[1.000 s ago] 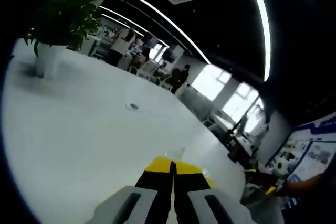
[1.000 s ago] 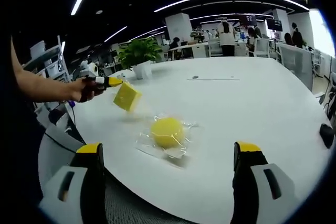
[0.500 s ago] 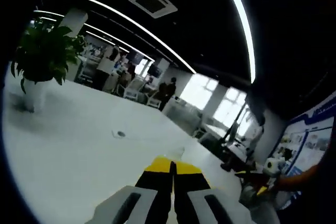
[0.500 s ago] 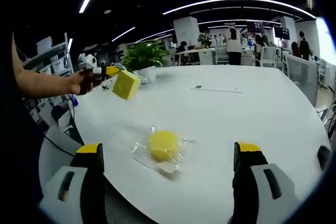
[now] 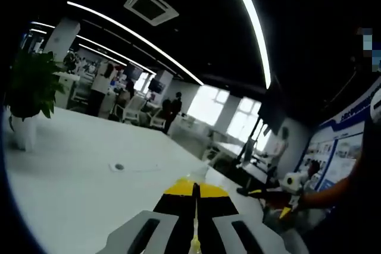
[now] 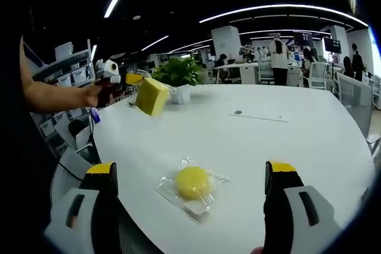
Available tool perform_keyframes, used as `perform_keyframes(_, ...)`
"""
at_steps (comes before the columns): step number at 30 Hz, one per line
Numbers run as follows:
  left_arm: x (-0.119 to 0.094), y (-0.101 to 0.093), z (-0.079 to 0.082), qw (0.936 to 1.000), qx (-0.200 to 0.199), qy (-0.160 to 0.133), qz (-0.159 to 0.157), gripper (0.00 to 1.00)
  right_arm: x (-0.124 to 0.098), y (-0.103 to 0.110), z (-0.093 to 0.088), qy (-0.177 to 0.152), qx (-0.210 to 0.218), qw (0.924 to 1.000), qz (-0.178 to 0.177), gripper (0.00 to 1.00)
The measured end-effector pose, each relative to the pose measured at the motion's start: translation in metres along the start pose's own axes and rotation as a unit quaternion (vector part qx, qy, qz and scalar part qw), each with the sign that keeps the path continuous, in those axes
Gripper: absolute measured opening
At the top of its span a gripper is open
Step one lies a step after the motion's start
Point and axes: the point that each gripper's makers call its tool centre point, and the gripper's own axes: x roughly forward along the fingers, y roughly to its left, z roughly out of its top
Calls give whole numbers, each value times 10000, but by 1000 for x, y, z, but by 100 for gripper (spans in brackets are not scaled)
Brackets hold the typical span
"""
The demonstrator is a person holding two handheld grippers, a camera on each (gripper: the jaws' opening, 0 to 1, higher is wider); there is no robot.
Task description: Compare the silicone blocks by pressing each to a similar depth, holding the contact briefly, and releasing to observe deformation and rebound differences across the visible hardness samples.
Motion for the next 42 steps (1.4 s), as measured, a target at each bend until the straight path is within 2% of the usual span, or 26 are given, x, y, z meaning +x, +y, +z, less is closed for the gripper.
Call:
perform_keyframes(8,3,-23,13,9994,135,-103,-289,0,3,-1,16,-91,-132,9996,237,96)
perform_keyframes(13,3,-43,9,9984,154,-76,-537,0,6,4,28,-215,-182,9987,431,96)
perform_keyframes(16,2,-57,5,9972,140,-49,-731,0,11,13,37,-319,-151,9972,662,96)
perform_keyframes(19,2,-66,4,9958,174,2,-897,0,18,23,41,-313,-454,9954,781,96)
perform_keyframes(27,-3,-93,12,9917,230,-15,-1265,0,40,41,61,-413,-316,9929,1065,96)
perform_keyframes(31,-8,-101,5,9876,261,181,-1538,0,50,63,76,-701,-271,9882,1338,96)
perform_keyframes(35,-14,-105,-1,9850,247,254,-1688,0,59,81,75,-722,-254,9849,1551,96)
perform_keyframes(38,-17,-107,-4,9840,149,237,-1757,0,64,92,73,-643,-186,9836,1674,88)
perform_keyframes(41,-19,-106,-8,9829,90,262,-1819,0,70,102,72,-624,-54,9827,1745,89)
perform_keyframes(42,-20,-105,-9,9831,65,262,-1813,0,72,103,70,-603,-41,9826,1755,87)
